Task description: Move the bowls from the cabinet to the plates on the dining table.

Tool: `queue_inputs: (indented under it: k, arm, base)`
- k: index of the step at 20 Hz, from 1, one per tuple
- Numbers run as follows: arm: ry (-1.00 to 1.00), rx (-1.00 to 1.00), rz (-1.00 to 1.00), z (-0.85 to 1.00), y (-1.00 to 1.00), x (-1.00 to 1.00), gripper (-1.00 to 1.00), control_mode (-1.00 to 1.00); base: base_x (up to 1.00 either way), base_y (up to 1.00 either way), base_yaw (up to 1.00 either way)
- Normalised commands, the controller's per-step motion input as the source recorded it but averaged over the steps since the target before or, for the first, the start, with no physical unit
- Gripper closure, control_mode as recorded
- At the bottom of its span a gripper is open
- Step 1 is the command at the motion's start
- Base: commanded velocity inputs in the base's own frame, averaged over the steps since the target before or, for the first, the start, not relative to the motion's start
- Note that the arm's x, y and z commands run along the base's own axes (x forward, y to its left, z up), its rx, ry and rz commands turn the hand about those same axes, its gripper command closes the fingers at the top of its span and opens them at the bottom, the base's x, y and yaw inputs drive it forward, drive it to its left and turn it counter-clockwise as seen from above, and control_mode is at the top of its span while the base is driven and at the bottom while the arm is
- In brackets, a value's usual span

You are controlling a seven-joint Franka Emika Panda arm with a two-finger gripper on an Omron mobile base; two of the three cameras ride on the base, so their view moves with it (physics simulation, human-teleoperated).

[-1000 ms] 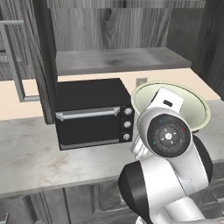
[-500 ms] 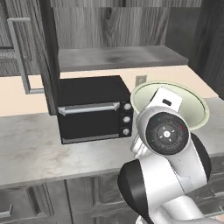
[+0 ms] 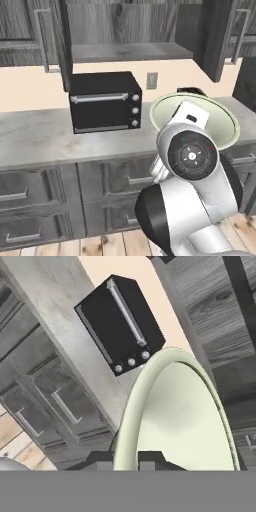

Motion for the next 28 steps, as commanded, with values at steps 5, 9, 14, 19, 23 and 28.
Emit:
queue_inputs:
  k: [5,9,14,19,23,28]
  arm:
    - [0.00,0.00,0.00,0.00,0.00,0.00,1.00,1.00]
    - [0.00,0.00,0.00,0.00,0.00,0.00,1.00,1.00]
    - [0.00,0.00,0.00,0.00,0.00,0.00,1.00,1.00]
    - [0.00,0.00,0.00,0.00,0.00,0.00,1.00,1.00]
    - [0.00,0.00,0.00,0.00,0.00,0.00,1.00,1.00]
    - [0.00,0.00,0.00,0.00,0.00,0.00,1.00,1.00]
  base:
    - [-0.43,0.38,0.14]
    - [-0.07,0.88,0.41]
    - [0.00,0.68,0.60]
    - [0.00,0.54,0.56]
    - [0.02,0.44,0.52]
    - [0.22,0.34,0.50]
